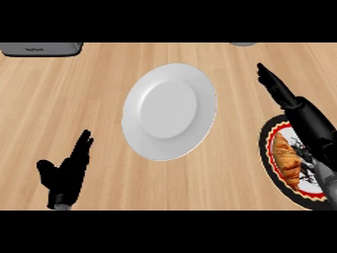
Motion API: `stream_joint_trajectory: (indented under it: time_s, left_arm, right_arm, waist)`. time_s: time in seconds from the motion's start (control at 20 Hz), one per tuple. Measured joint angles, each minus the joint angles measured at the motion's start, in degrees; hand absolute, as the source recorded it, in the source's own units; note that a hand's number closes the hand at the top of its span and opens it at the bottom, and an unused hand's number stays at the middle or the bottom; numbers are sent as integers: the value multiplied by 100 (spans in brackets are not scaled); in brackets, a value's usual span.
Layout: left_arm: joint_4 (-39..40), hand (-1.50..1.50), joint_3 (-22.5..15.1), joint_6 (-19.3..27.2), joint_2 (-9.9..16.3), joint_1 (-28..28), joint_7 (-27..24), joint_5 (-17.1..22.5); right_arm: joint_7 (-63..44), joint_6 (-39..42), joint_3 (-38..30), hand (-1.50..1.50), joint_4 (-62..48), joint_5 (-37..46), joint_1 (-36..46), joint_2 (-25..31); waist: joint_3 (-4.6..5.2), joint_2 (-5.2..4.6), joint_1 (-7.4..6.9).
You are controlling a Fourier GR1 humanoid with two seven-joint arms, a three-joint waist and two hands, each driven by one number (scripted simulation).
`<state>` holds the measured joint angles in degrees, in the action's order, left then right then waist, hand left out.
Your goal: Pick the croissant from the plate and place it in the plate
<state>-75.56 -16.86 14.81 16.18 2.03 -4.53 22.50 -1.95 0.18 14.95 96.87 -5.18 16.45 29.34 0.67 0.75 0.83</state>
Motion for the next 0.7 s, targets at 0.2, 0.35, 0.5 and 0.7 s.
stream_joint_trajectory:
  time_s: [0.2,0.35,0.5,0.7]
  left_arm:
    - [-171,0,-114,43,-29,-152,71,-168]
    - [-162,0,-7,324,216,-290,237,-414]
    - [-105,0,39,397,349,-330,341,-494]
    - [-139,0,123,554,434,-407,533,-552]
  right_arm:
    - [-127,620,-230,150,-23,-640,-106,114]
    - [-196,1155,-234,150,-62,-751,-55,504]
    - [108,1222,-161,150,122,538,207,1440]
    - [1155,641,-429,-150,-429,878,-596,1325]
  waist:
    - [-34,-44,-42]
    - [-34,-21,-59]
    - [-36,21,-13]
    - [-92,-59,87]
